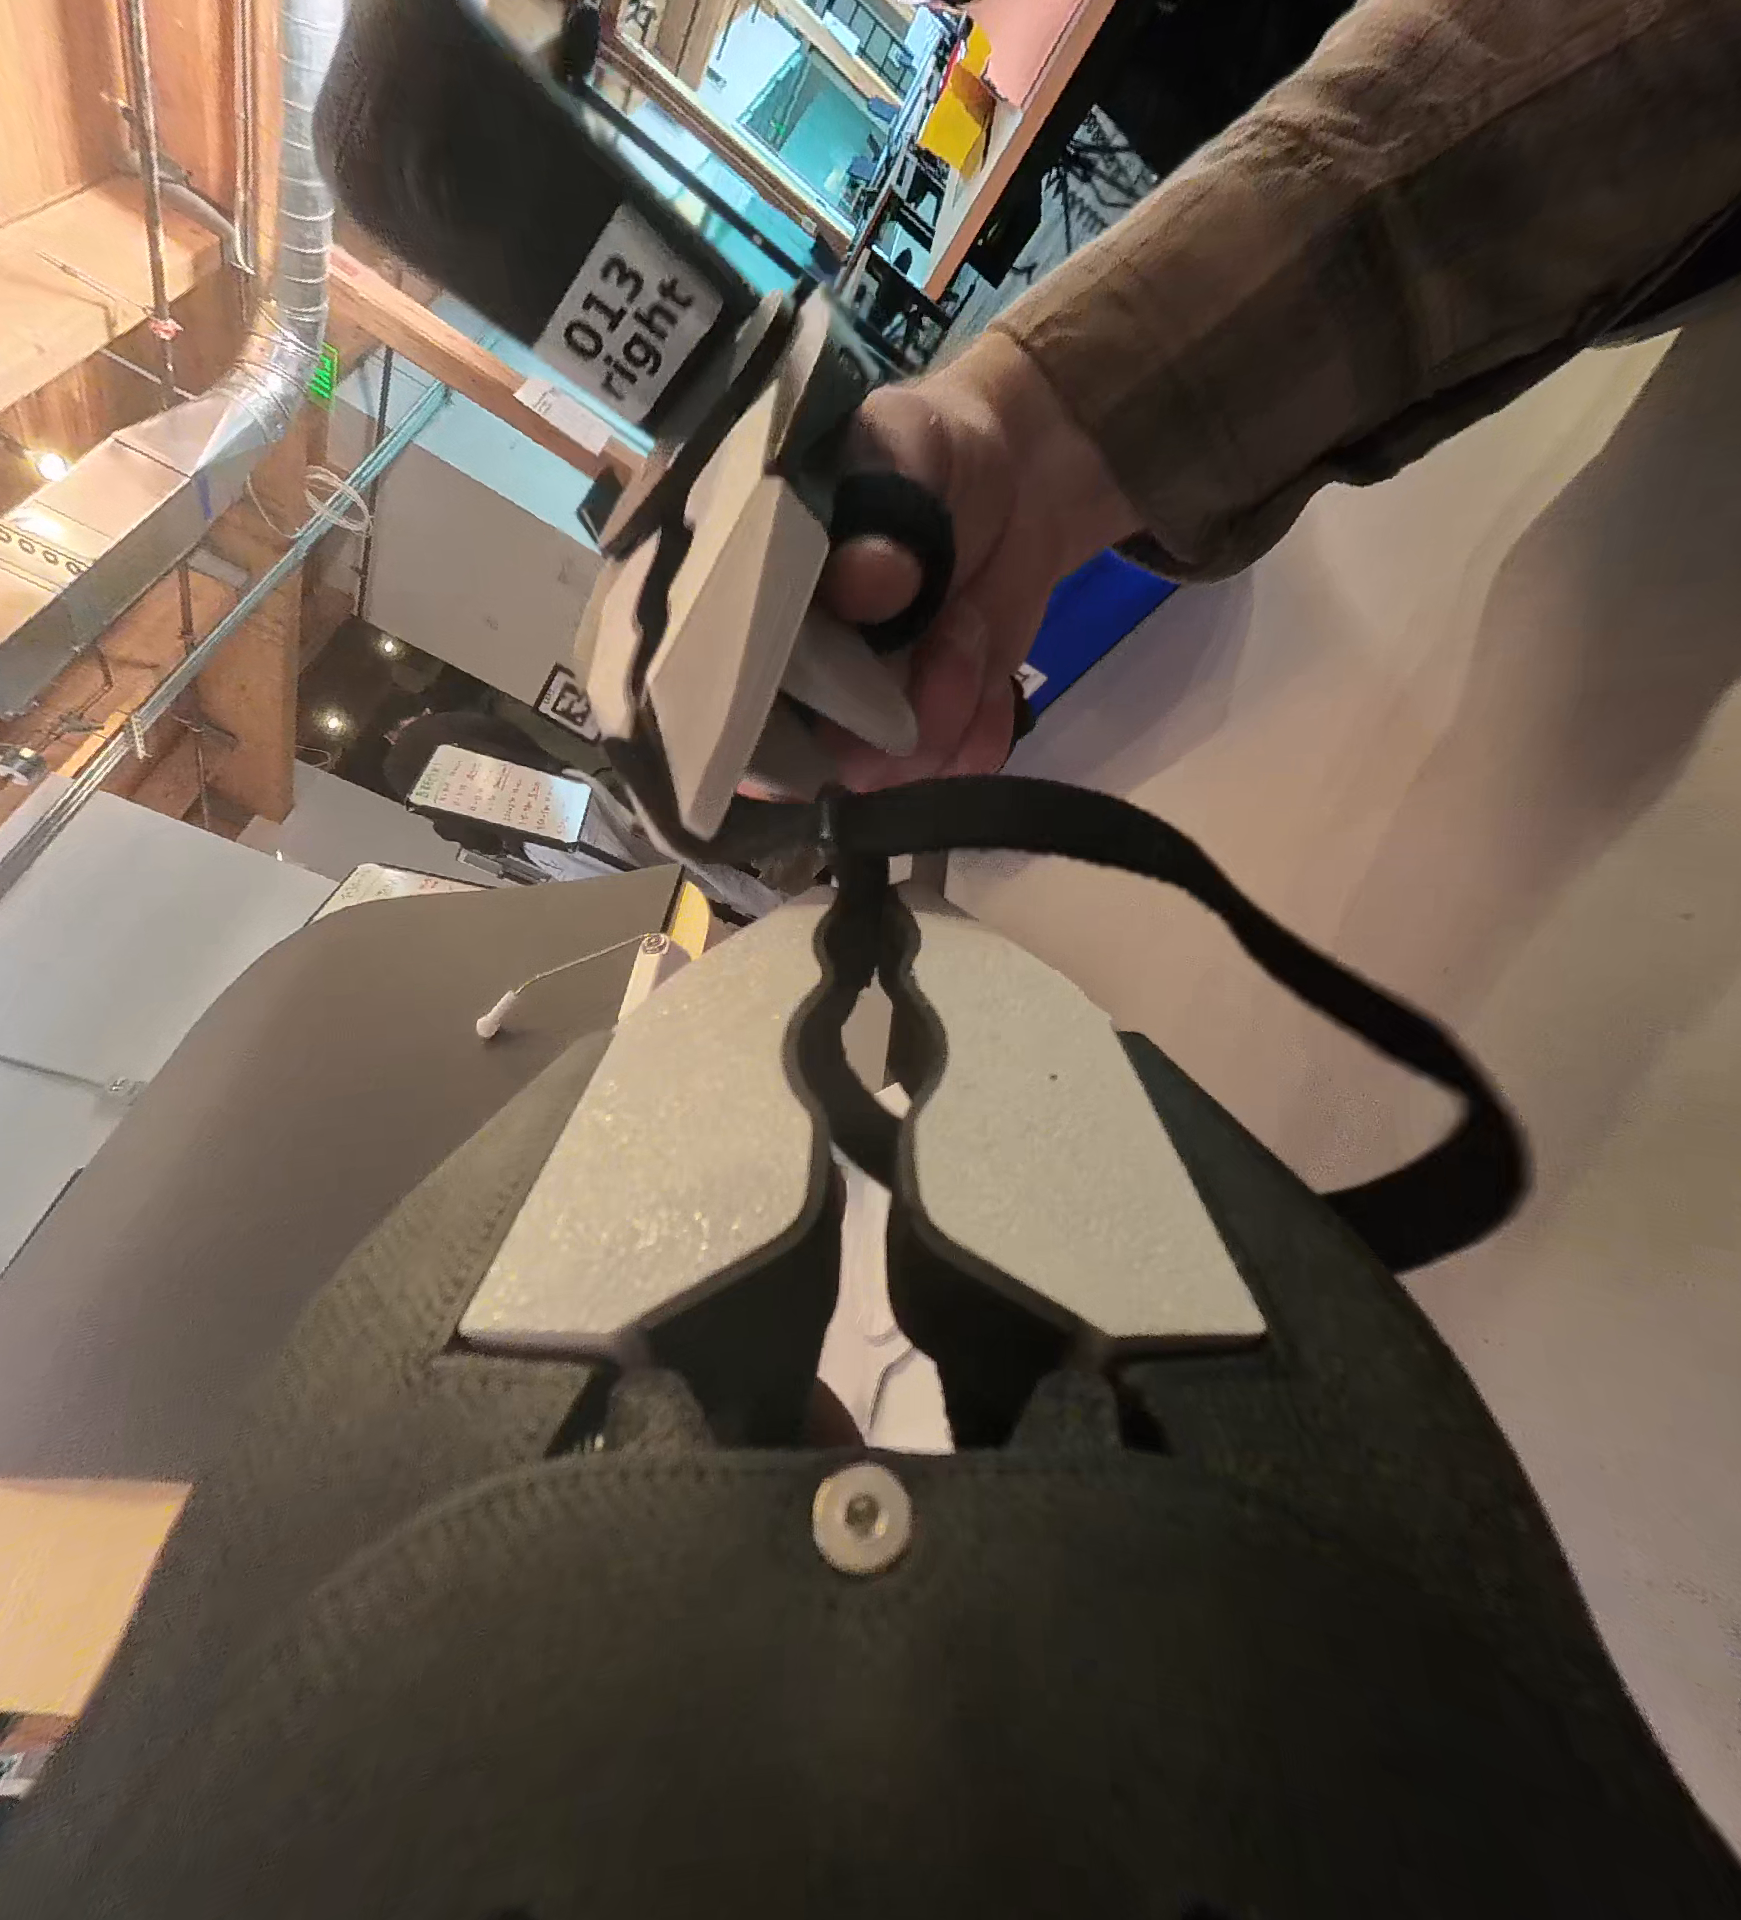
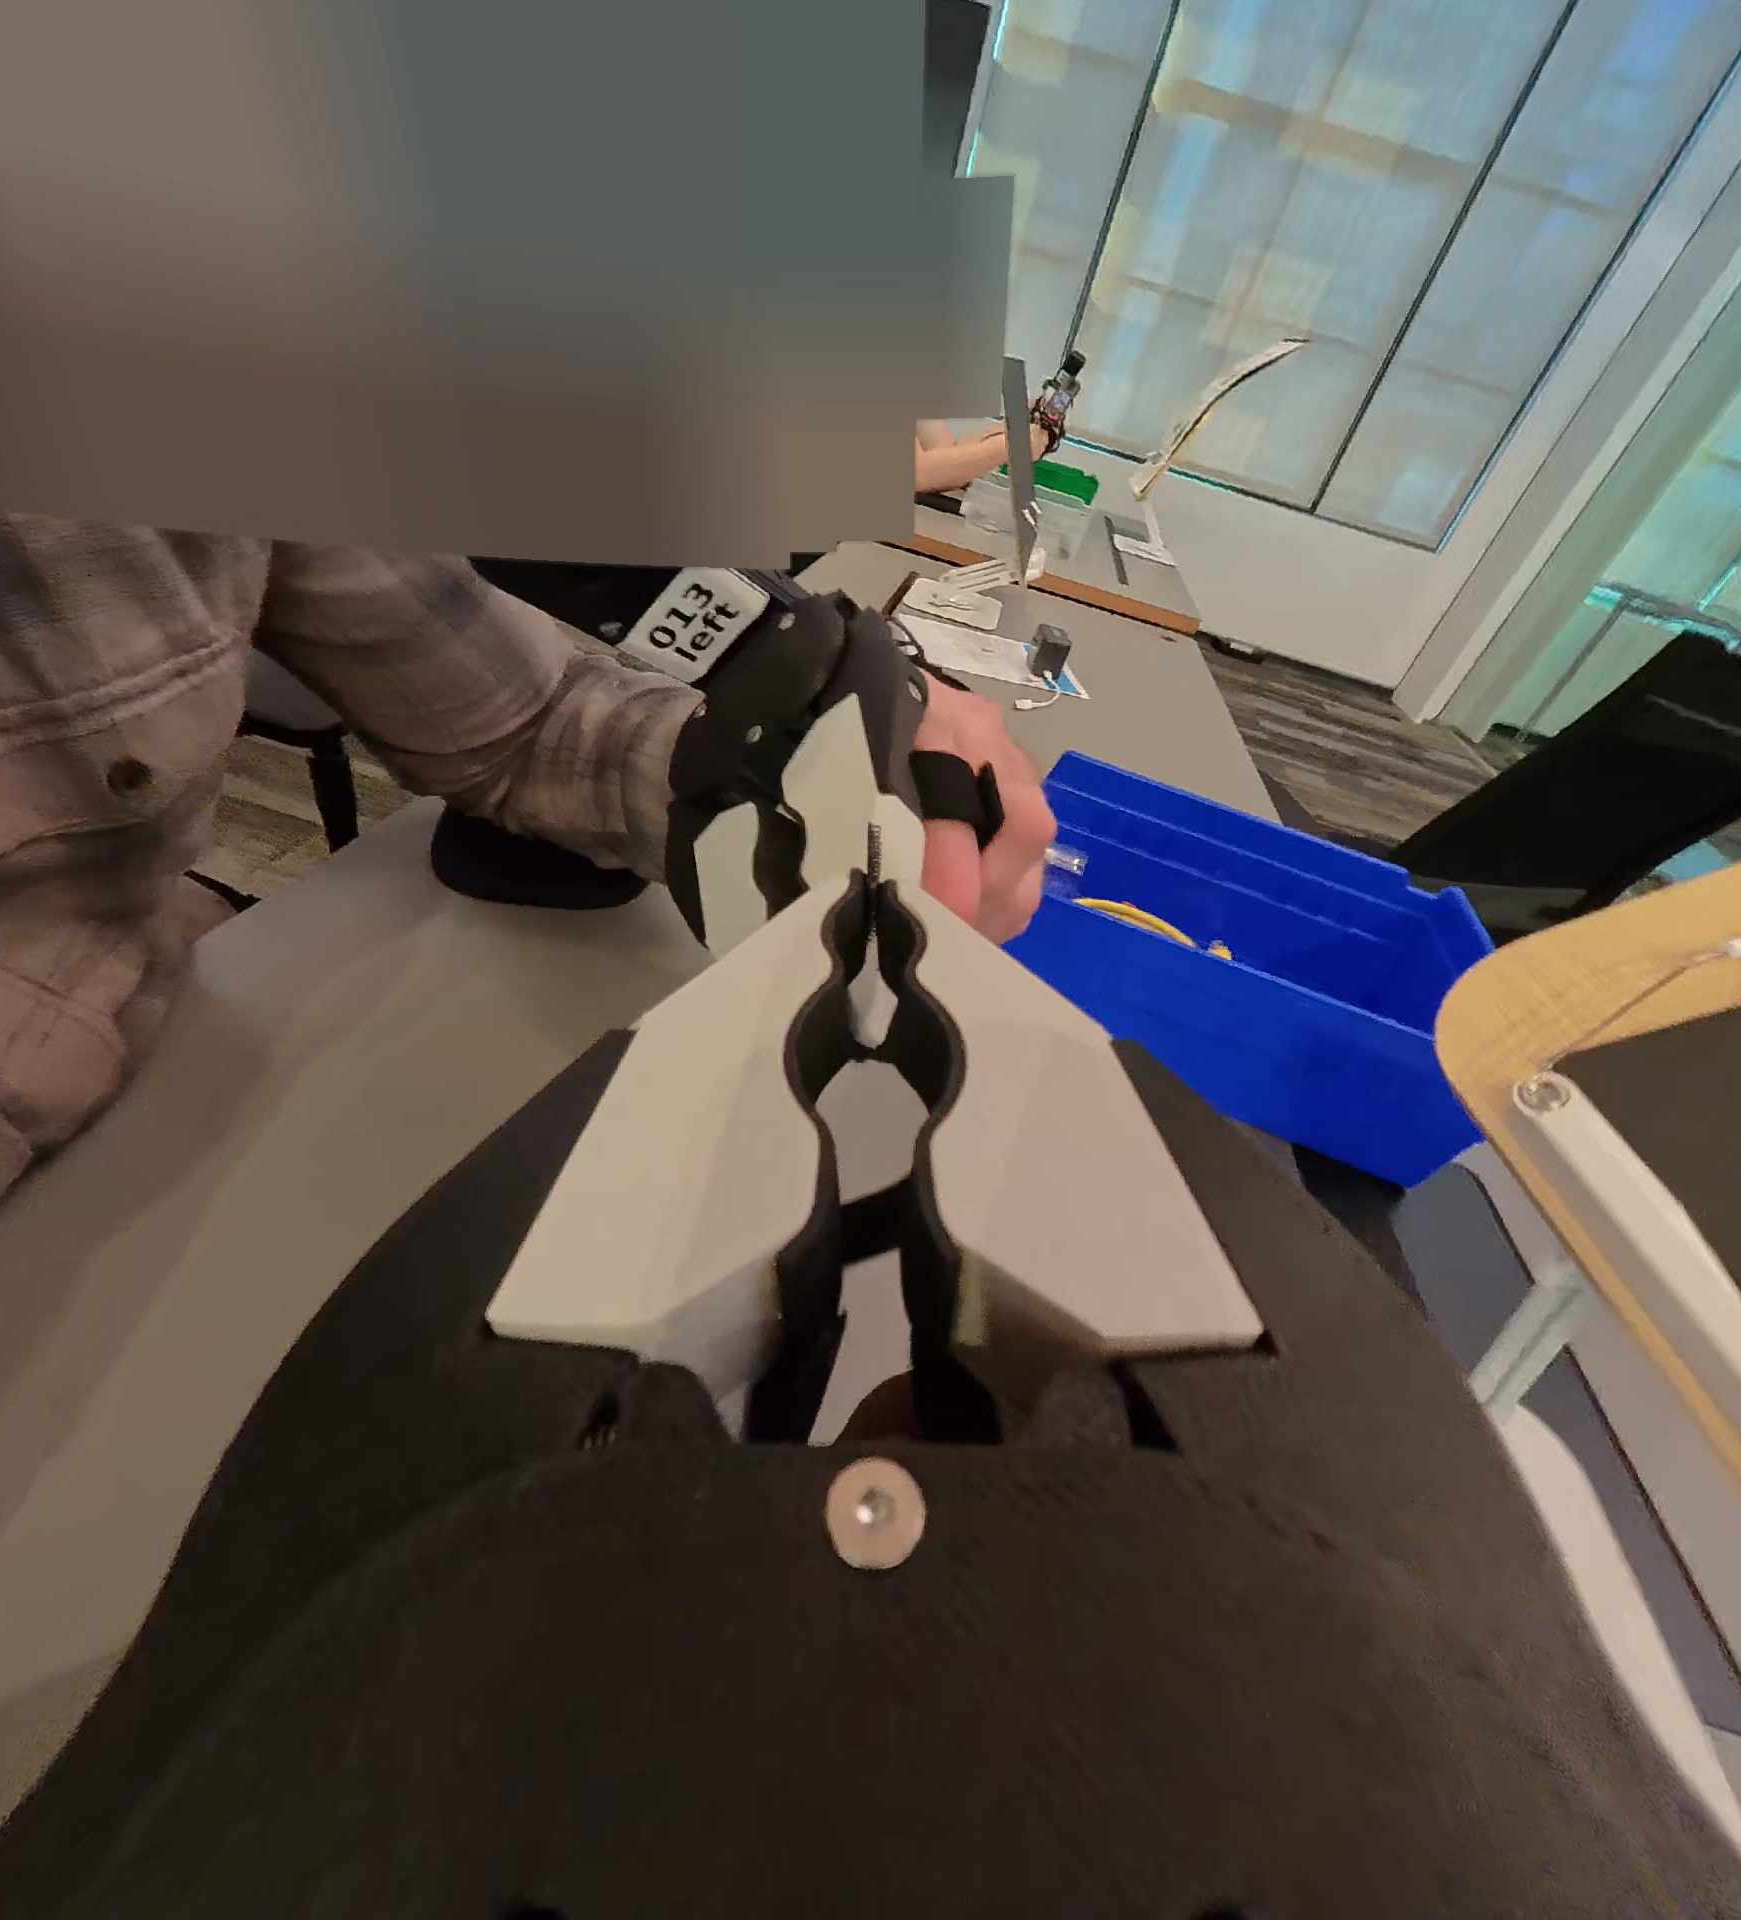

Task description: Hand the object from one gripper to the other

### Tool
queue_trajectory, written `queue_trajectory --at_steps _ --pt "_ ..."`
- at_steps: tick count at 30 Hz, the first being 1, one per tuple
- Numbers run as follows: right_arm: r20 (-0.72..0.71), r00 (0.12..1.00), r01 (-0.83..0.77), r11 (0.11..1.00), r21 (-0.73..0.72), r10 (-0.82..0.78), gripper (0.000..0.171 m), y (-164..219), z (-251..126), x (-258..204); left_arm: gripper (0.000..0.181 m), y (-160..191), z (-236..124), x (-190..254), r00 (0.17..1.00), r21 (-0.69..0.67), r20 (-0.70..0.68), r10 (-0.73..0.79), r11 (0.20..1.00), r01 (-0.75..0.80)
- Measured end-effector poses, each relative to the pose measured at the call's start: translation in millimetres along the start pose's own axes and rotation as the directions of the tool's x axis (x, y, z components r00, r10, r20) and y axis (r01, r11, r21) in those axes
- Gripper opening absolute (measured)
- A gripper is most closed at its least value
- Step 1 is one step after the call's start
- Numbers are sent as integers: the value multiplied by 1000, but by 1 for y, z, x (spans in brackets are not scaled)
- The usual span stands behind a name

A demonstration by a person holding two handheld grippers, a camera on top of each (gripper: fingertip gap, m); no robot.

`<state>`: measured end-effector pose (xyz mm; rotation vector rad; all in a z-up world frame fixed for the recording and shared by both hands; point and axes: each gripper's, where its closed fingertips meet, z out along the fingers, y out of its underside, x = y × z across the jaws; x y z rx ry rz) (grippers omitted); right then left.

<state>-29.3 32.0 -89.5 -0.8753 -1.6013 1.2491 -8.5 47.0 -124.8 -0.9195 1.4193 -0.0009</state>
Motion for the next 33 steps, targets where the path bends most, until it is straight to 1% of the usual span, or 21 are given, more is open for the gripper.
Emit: queue_trajectory --at_steps 5,8,12,14,17,18,20,22,23,24,25,26,27,29,31,33 --pt "2 999 -44 999 -5 44 0 7 -1 4 4 3 1 2 1000 -12 -4 12 1000 -12" --pt "8 1000 -27 1000 7 27 0 2 -2 1 3 7 1 -1 1000 -29 10 26 999 -25" --pt "-10 1000 -3 1000 15 3 0 1 -4 3 5 15 2 -7 999 -62 40 -2 998 4" --pt "-27 1000 3 999 45 -2 0 -3 -8 7 18 19 1 -13 997 -71 71 -14 997 19" --pt "-62 998 29 998 63 -26 0 -6 -17 13 35 24 -3 -23 993 -71 83 -83 993 89" --pt "-70 997 31 997 77 -26 0 -8 -20 15 37 26 -5 -26 991 -75 87 -101 991 108" --pt "-81 996 35 995 94 -28 0 -9 -23 17 35 34 -4 -23 990 -95 69 -127 987 133" --pt "-99 994 52 994 96 -42 0 -9 -24 19 27 43 -1 -13 987 -137 24 -156 978 158" --pt "-107 993 61 994 95 -51 0 -10 -24 20 24 44 0 -8 978 -133 -10 -207 970 204" --pt "-114 992 72 993 90 -62 0 -9 -24 20 19 42 -1 -5 954 -109 -54 -296 951 289" --pt "-120 990 85 993 83 -75 0 -9 -24 20 16 38 -2 0 903 -83 -124 -413 911 405" --pt "-128 988 99 992 76 -89 0 -10 -24 20 20 32 -6 8 807 -74 -236 -541 839 540" --pt "-134 985 115 991 65 -105 0 -10 -24 20 25 23 -11 11 697 -61 -336 -634 753 655" --pt "-149 976 161 987 17 -157 0 -7 -22 19 31 9 -20 3 521 8 -456 -721 582 813" --pt "-152 964 214 976 -36 -217 0 -4 -18 16 48 2 -24 -7 356 16 -539 -764 413 910" --pt "-142 955 254 965 -63 -261 0 -3 -13 11 51 -1 -25 -12 258 25 -587 -768 301 953"
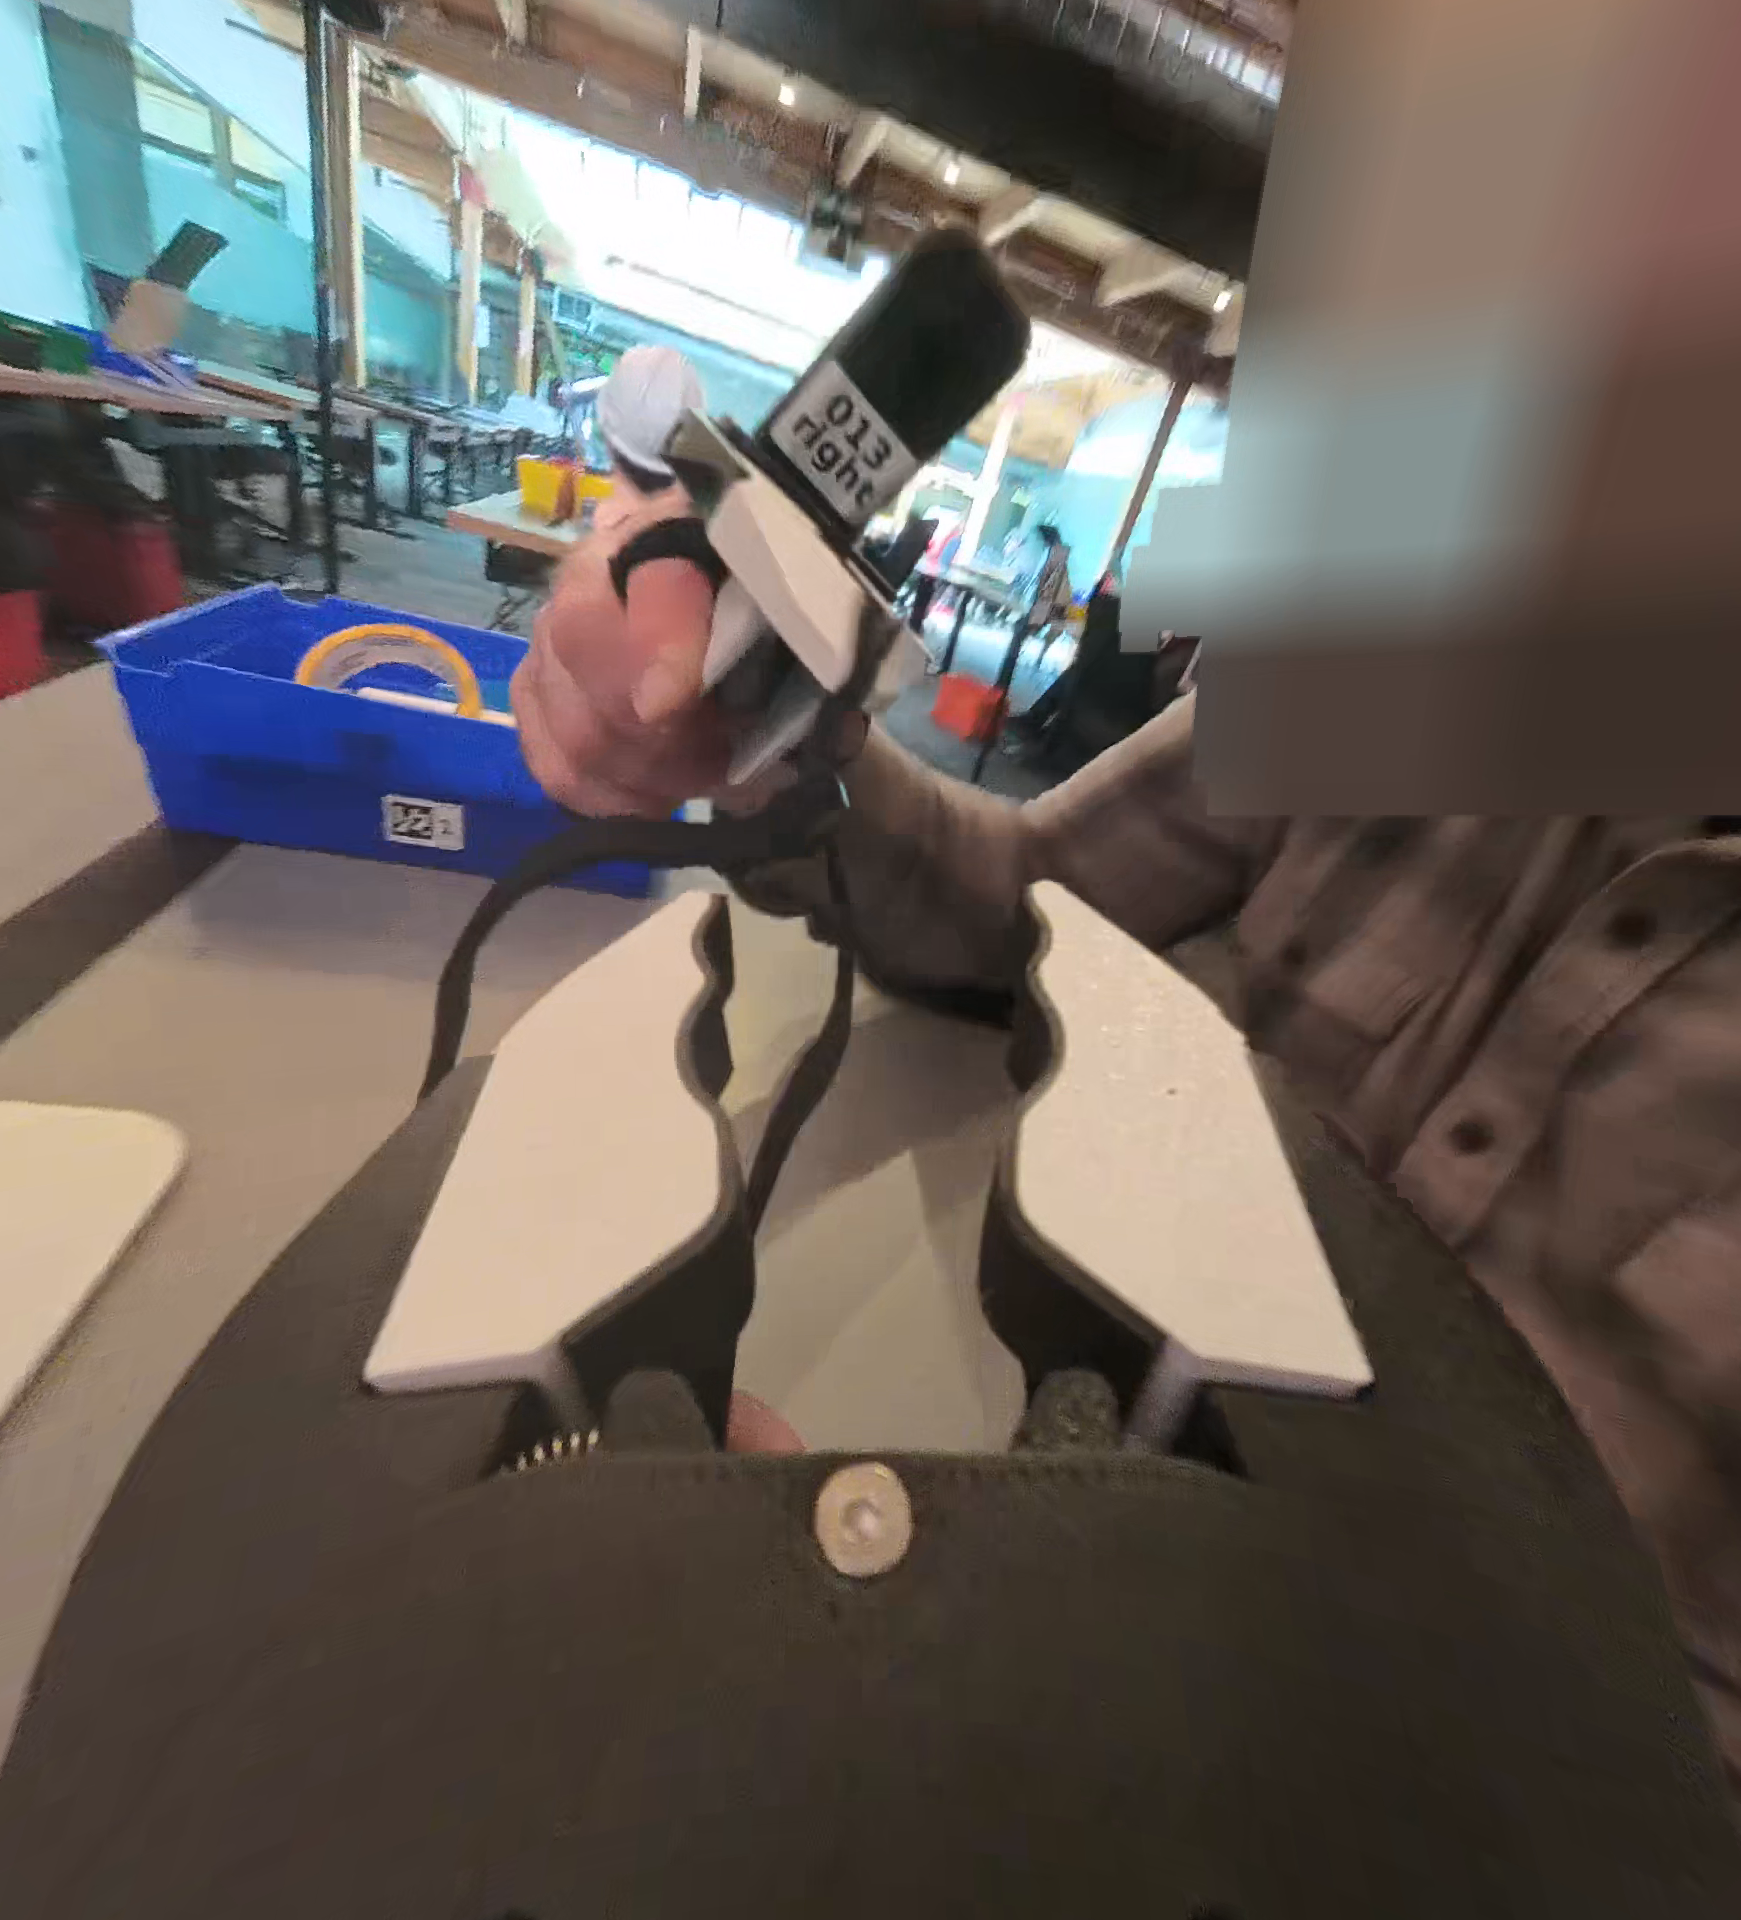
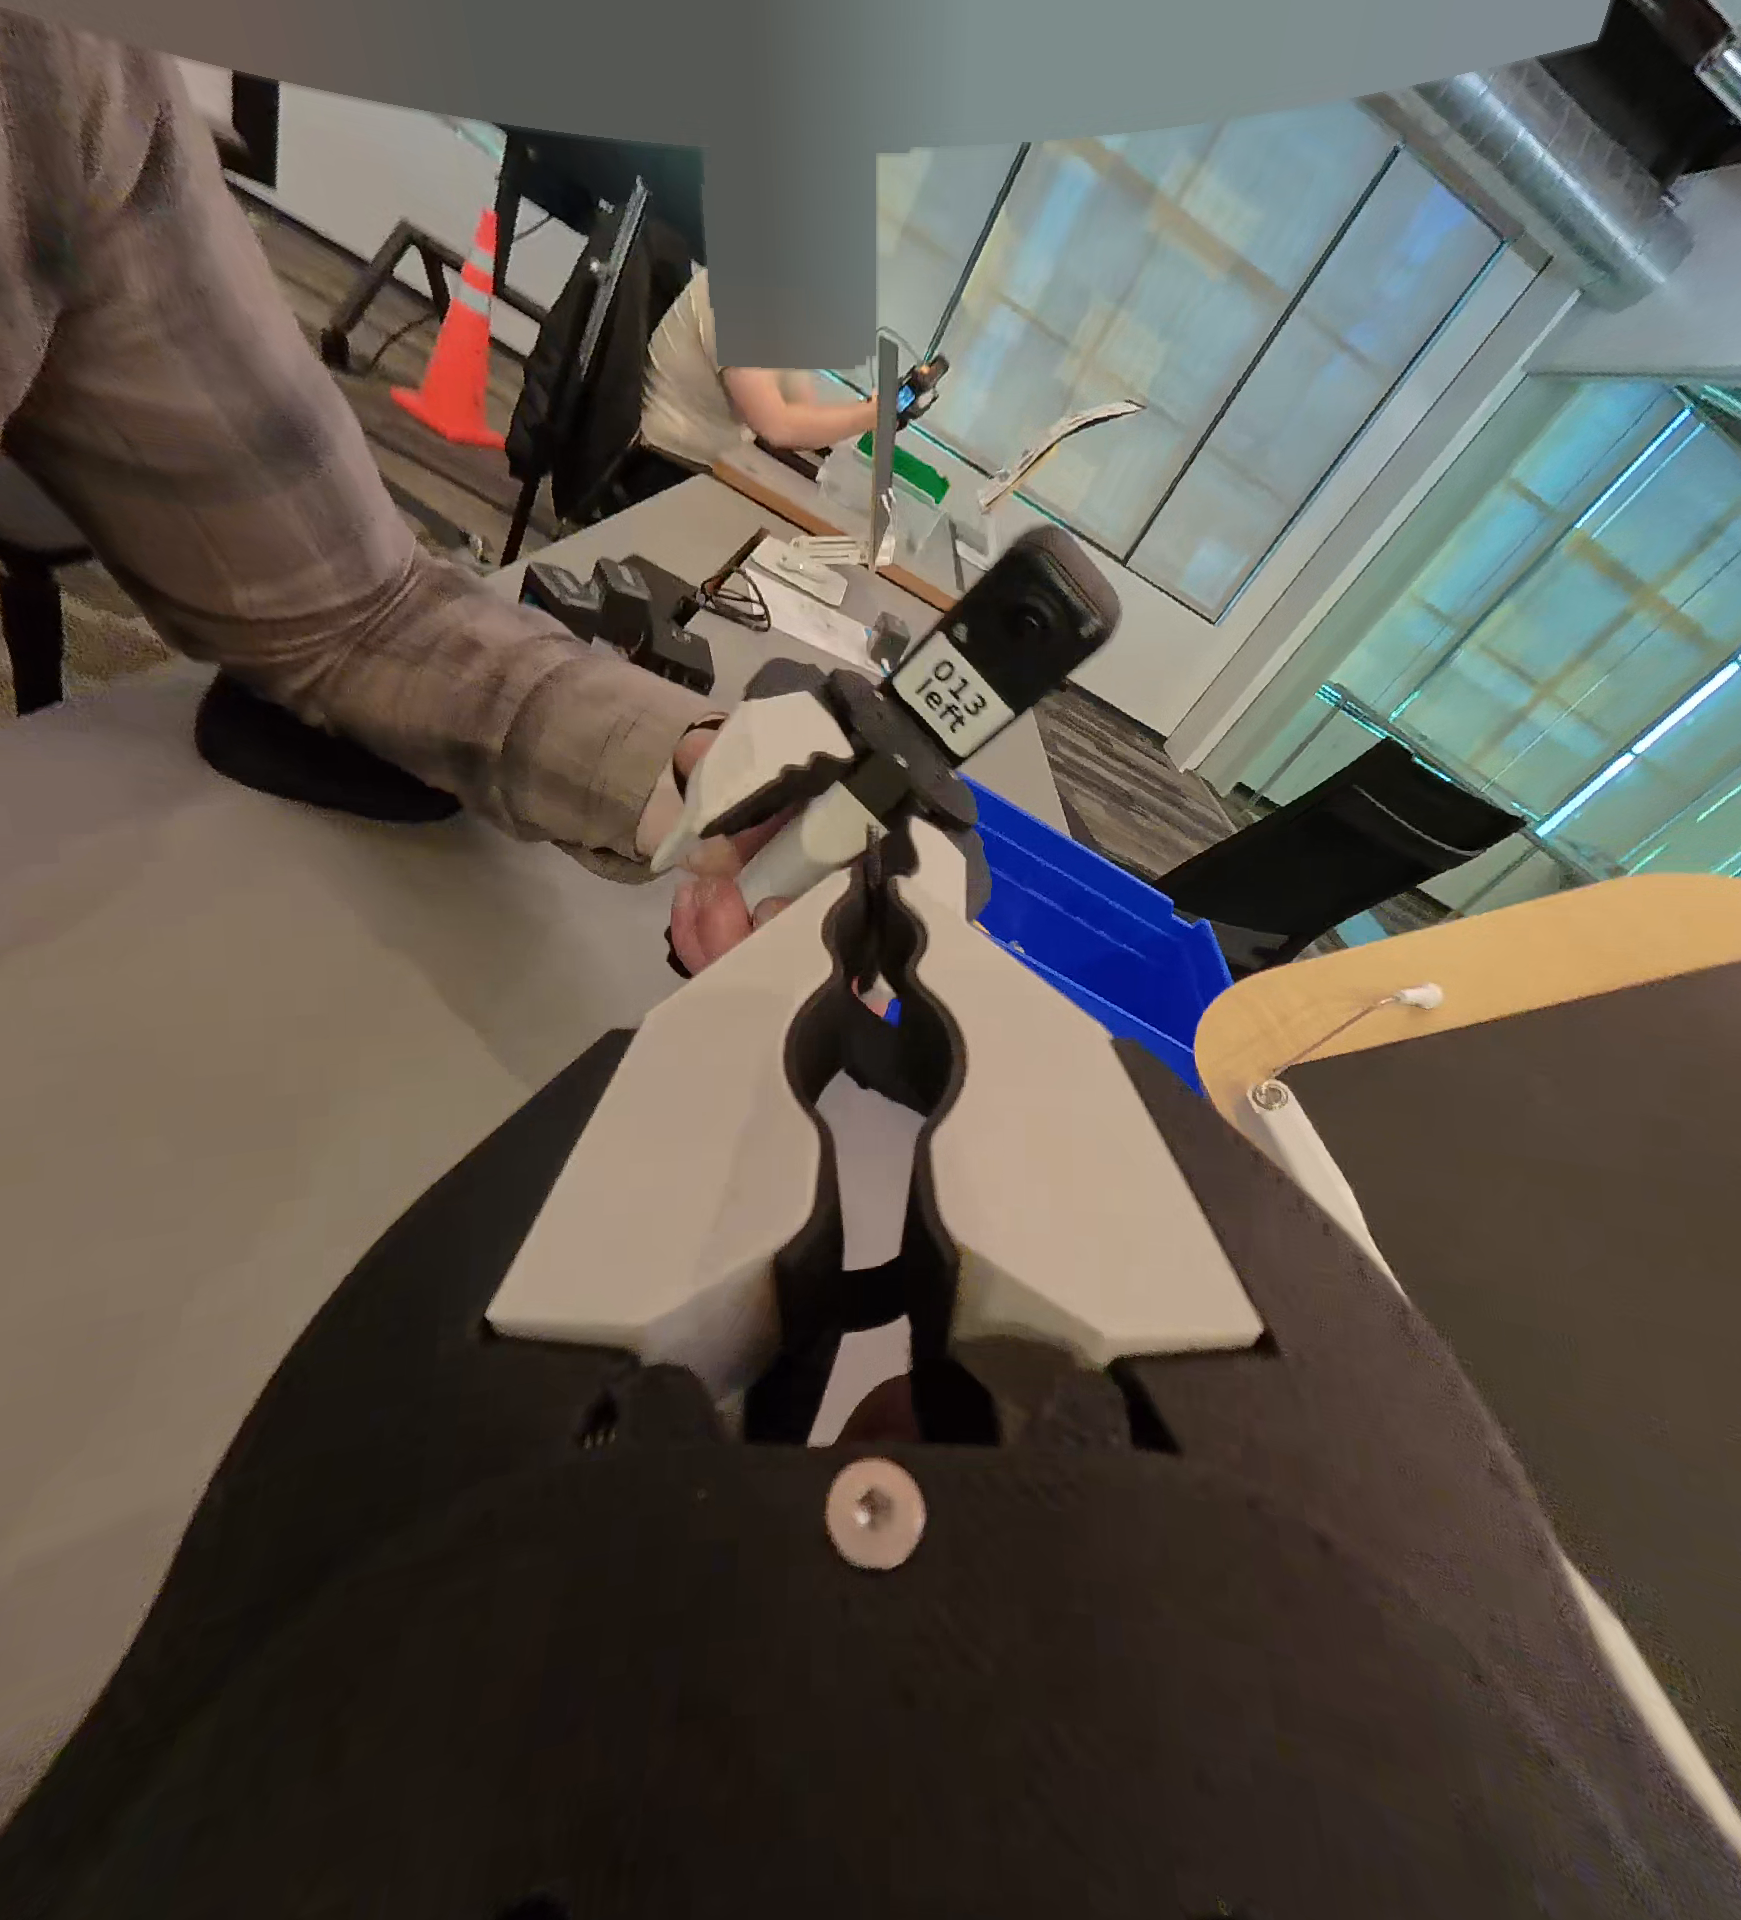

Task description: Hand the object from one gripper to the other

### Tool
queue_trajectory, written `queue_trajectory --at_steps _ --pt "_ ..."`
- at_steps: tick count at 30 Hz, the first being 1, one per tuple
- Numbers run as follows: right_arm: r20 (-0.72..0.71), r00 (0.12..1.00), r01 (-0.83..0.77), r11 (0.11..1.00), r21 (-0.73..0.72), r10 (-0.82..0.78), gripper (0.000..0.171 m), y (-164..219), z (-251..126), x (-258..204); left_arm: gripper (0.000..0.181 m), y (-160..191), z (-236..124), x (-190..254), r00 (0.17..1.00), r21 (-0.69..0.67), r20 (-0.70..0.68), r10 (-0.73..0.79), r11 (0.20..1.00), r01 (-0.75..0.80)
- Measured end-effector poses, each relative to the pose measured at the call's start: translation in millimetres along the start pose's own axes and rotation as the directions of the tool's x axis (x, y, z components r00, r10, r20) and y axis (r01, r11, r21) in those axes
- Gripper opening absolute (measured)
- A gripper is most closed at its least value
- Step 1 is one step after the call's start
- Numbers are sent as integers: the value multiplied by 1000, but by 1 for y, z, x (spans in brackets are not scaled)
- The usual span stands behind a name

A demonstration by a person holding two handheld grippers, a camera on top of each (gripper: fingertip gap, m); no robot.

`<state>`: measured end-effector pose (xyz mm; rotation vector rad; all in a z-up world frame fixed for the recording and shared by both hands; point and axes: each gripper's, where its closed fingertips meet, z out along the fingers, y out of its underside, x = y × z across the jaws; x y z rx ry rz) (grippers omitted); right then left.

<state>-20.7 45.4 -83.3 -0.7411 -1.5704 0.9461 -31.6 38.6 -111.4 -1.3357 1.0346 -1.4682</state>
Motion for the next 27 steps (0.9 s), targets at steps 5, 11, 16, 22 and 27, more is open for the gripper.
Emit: queue_trajectory --at_steps 5,11,16,22,27 --pt "20 997 81 995 -64 -80 0 5 10 -11 53 1 9 0 984 56 -76 -160 985 165" --pt "17 995 99 991 -93 -98 0 10 14 -13 44 -1 10 0 987 75 -67 -146 986 151" --pt "-17 995 92 991 -100 -95 0 10 12 -5 46 5 6 -6 994 20 -11 -105 994 105" --pt "-64 994 87 991 -97 -93 0 9 9 4 42 13 -1 -8 998 -53 14 -58 997 59" --pt "-171 984 15 984 -176 -45 0 20 10 25 54 14 1 -31 972 -91 208 111 991 -94"
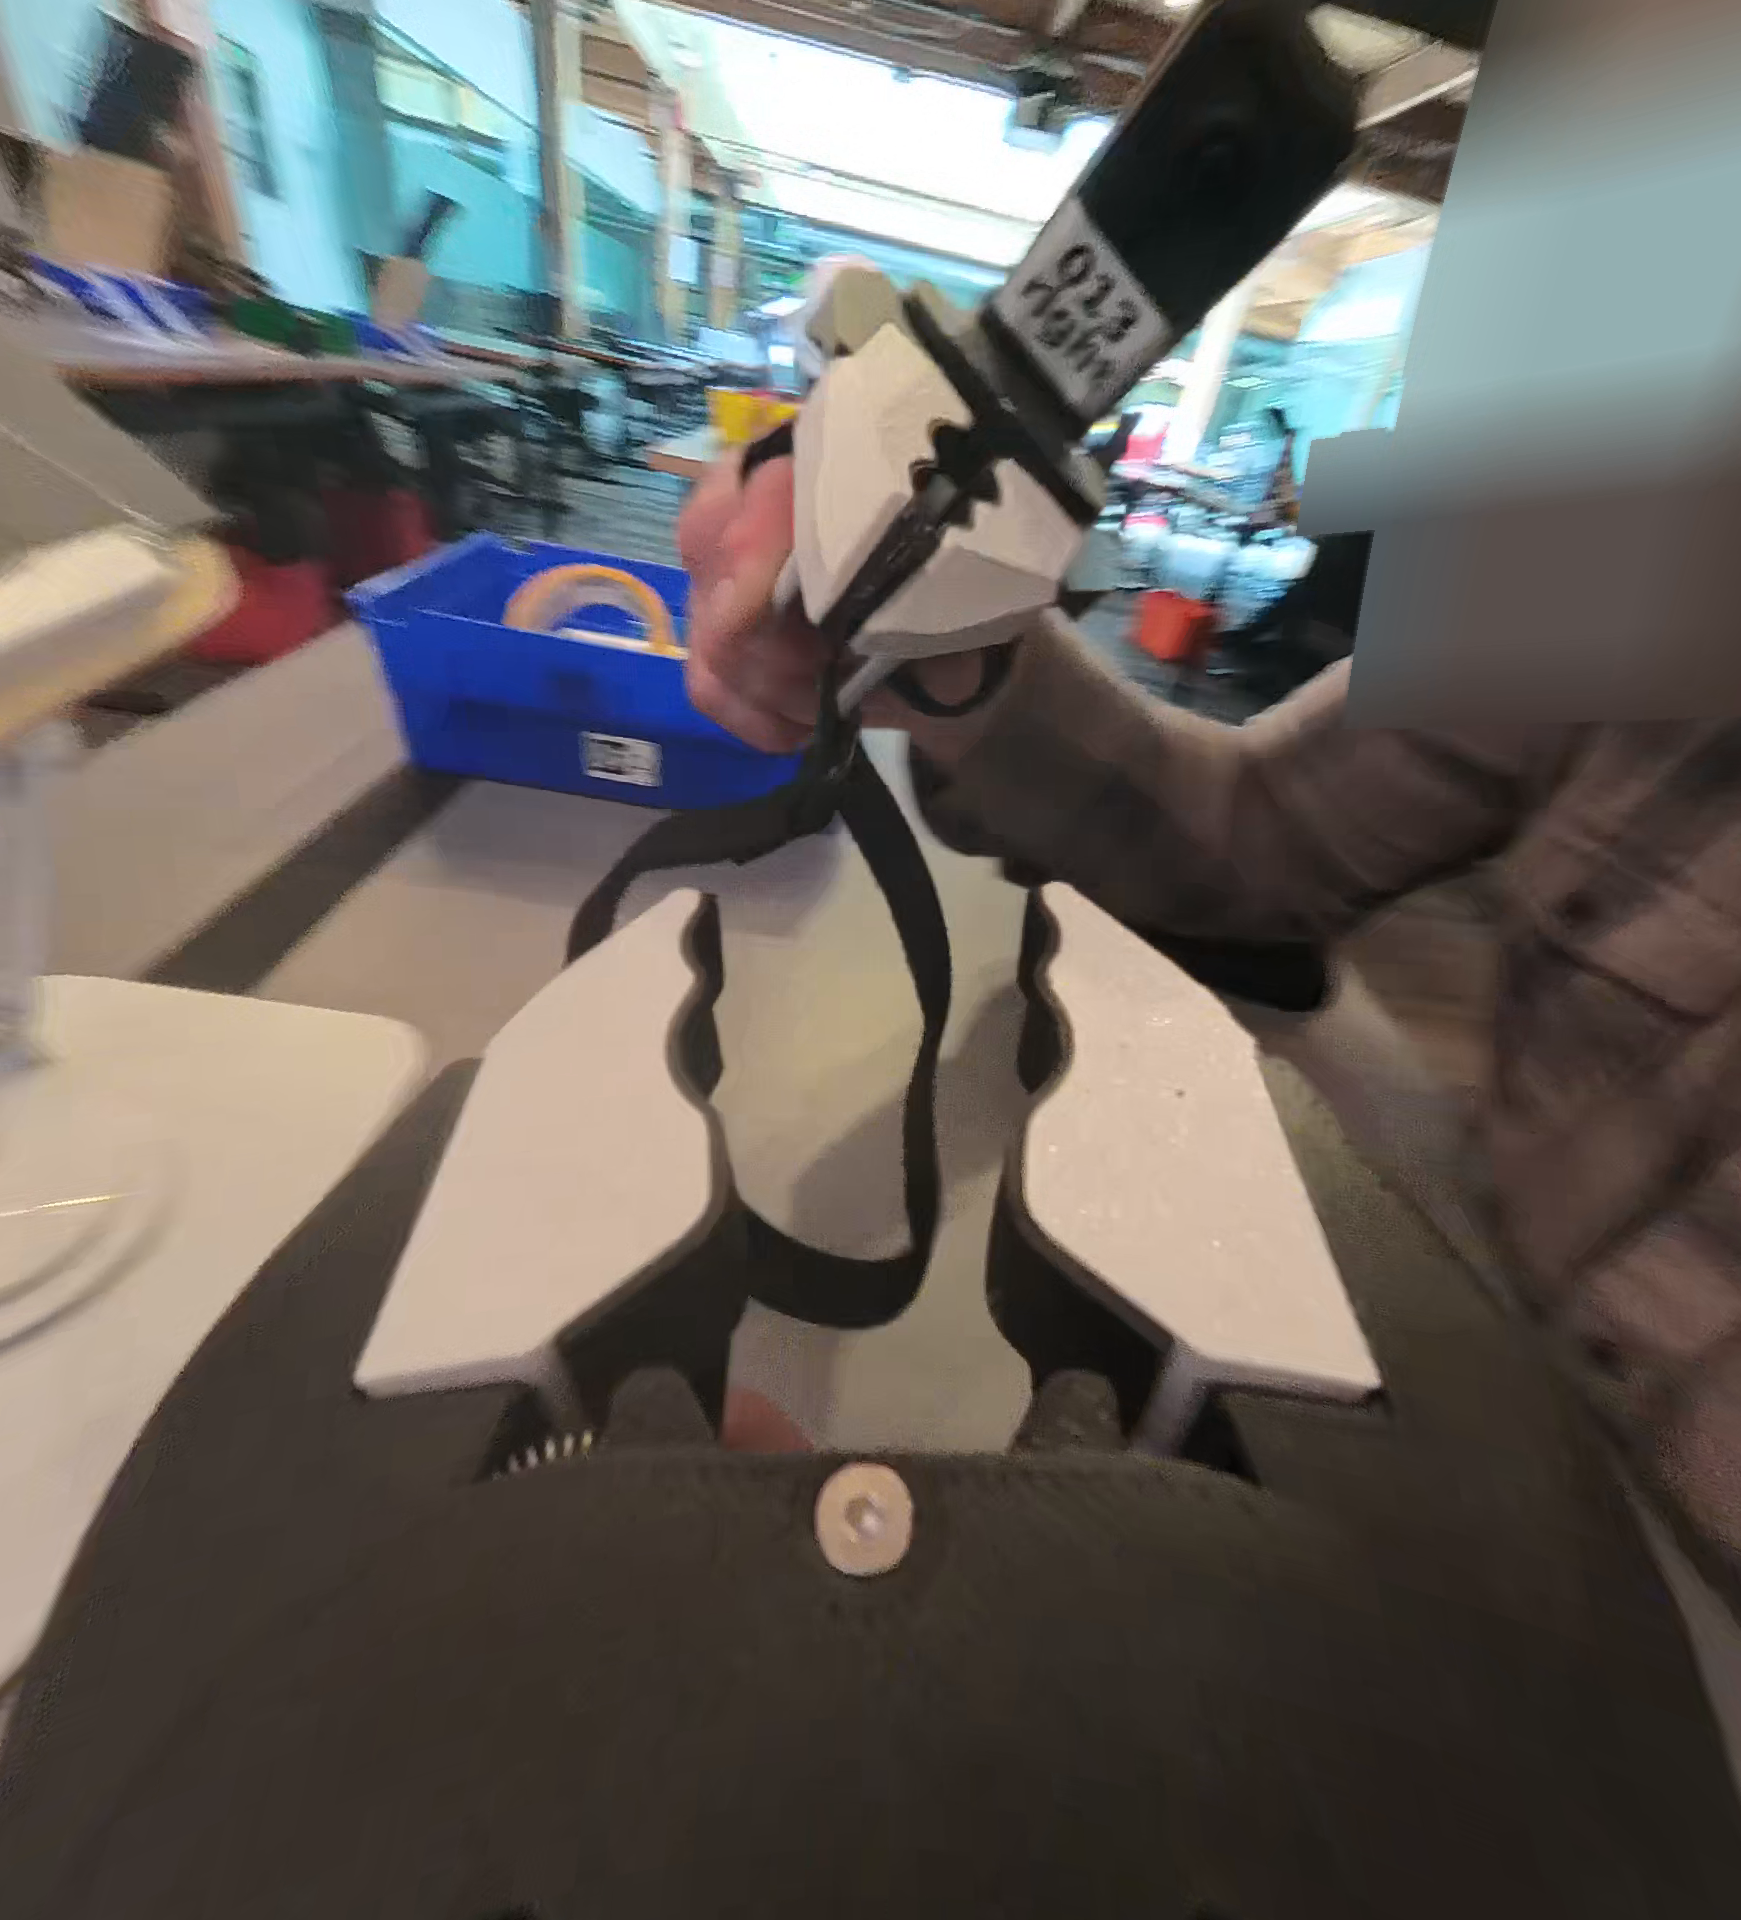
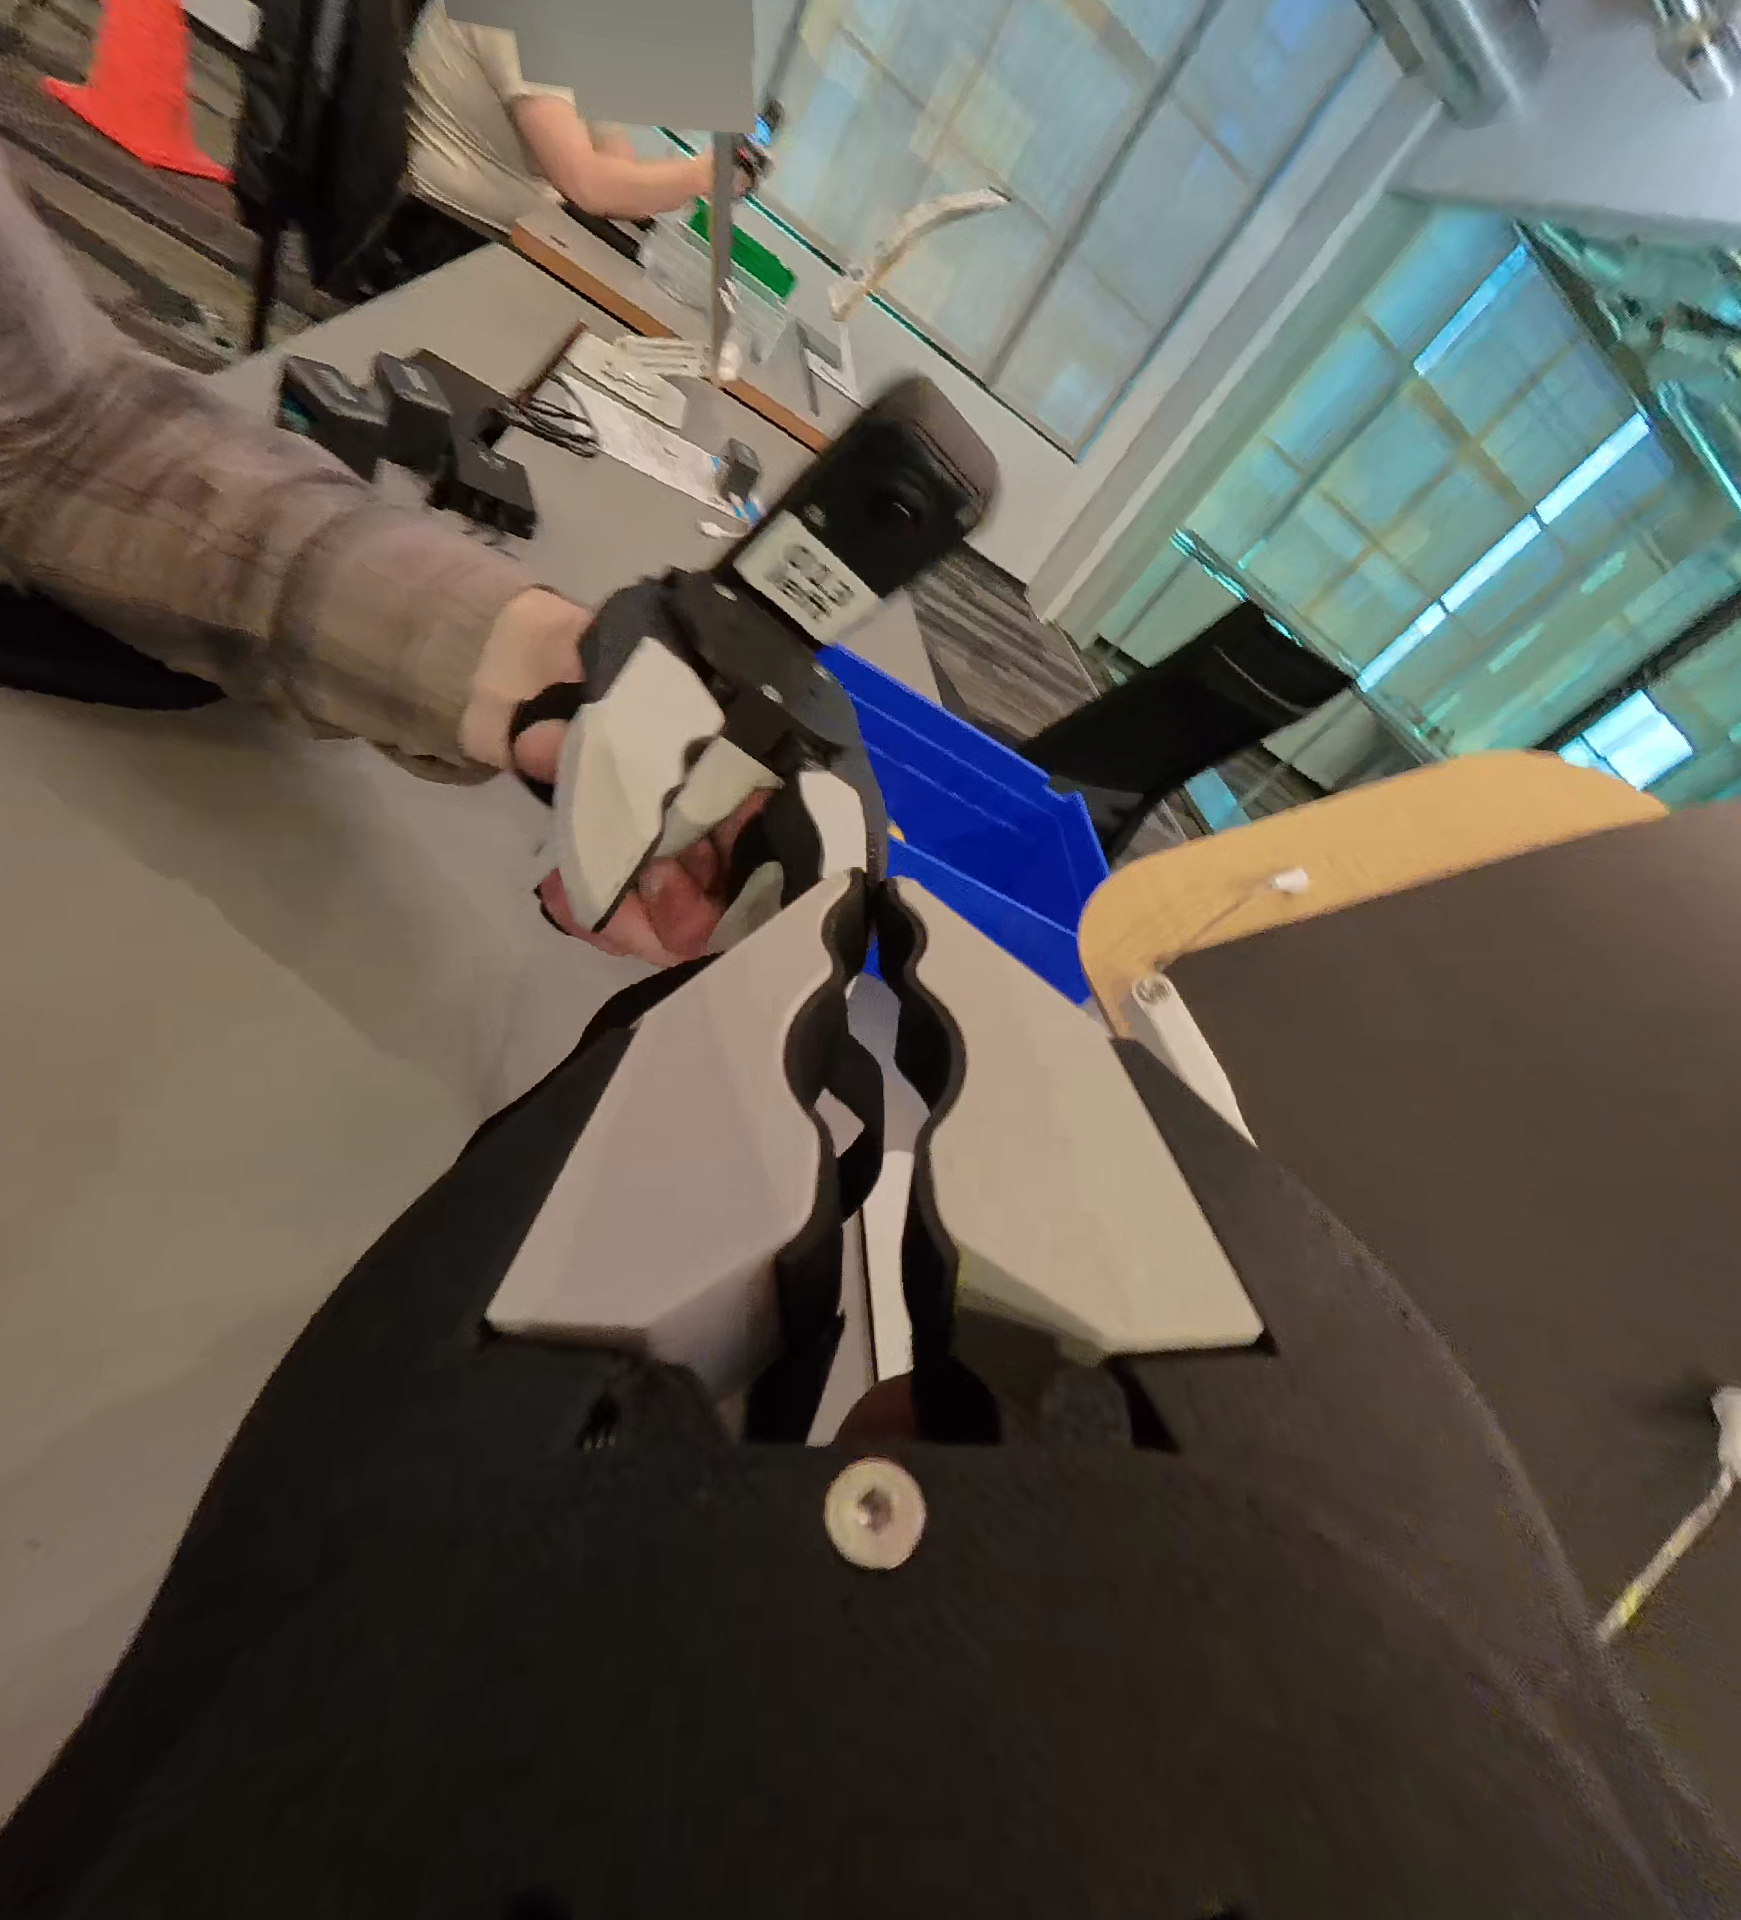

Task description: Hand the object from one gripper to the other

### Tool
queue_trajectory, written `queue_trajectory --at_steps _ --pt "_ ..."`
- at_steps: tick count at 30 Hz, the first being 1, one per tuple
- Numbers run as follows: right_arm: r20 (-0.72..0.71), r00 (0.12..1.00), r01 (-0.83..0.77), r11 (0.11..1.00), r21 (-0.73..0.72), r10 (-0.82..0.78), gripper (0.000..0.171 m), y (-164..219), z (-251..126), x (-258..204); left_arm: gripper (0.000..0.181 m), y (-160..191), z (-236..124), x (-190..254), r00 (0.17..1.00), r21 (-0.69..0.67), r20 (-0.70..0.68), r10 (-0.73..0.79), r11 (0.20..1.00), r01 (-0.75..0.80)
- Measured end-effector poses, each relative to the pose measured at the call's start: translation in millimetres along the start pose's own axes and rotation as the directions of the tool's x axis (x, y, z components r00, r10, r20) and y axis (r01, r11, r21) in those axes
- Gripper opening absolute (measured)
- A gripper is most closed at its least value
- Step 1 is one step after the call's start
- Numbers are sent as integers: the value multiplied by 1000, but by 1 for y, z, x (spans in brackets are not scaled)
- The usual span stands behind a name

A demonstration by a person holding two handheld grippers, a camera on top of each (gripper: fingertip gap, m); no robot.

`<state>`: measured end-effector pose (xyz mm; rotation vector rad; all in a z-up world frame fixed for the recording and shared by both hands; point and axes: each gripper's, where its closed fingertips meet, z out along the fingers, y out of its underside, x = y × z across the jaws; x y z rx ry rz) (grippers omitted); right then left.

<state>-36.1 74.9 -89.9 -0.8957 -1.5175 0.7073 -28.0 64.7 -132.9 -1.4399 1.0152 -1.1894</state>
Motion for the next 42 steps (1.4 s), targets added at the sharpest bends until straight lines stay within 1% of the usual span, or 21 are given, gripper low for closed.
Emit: queue_trajectory --at_steps 1,3,5,7,10,11,13,17,21,23,25,33,36,37,39,40,42 --pt "-31 999 -30 999 -23 29 0 4 2 6 58 -4 0 -10 994 13 94 59 998 -61" --pt "-75 992 -104 994 -35 101 0 8 8 13 58 -16 -4 -26 953 42 258 157 984 -173" --pt "-124 979 -165 986 -33 160 0 11 15 19 58 -29 -9 -34 887 48 394 240 959 -281" --pt "-170 958 -236 972 -3 232 0 12 21 23 58 -32 -8 -33 820 -21 460 341 927 -373" --pt "-235 898 -362 929 83 371 0 15 27 33 54 -33 -9 -42 679 -142 577 454 874 -464" --pt "-239 871 -411 904 120 428 0 15 28 35 52 -35 -10 -44 638 -161 607 473 860 -484" --pt "-212 827 -488 853 187 520 0 13 31 34 50 -32 -8 -45 604 -196 626 493 850 -490" --pt "-203 782 -539 803 253 589 0 11 32 34 42 -30 -17 -59 467 -295 701 539 815 -498" --pt "-170 743 -591 753 289 648 0 11 33 34 36 -33 -23 -63 384 -348 726 571 786 -511" --pt "-163 739 -597 747 292 654 0 11 35 31 29 -30 -21 -63 369 -375 713 596 769 -518" --pt "-165 741 -593 750 293 651 0 10 37 29 29 -29 -21 -64 347 -388 715 607 757 -525" --pt "-198 736 -588 757 285 647 0 17 34 35 29 -31 -21 -62 348 -380 705 618 743 -551" --pt "-212 744 -579 770 269 634 0 20 32 38 29 -33 -20 -59 332 -392 696 636 725 -567" --pt "-232 737 -579 770 270 635 0 24 30 41 29 -33 -19 -58 336 -395 691 640 724 -565" --pt "-272 694 -598 744 299 667 0 33 21 55 29 -32 -17 -56 338 -400 684 647 720 -568" --pt "-261 696 -601 741 299 669 0 33 18 57 29 -31 -16 -56 346 -401 680 646 723 -562" --pt "-262 738 -559 781 278 622 0 26 18 55 29 -31 -17 -58 366 -377 692 623 743 -553"
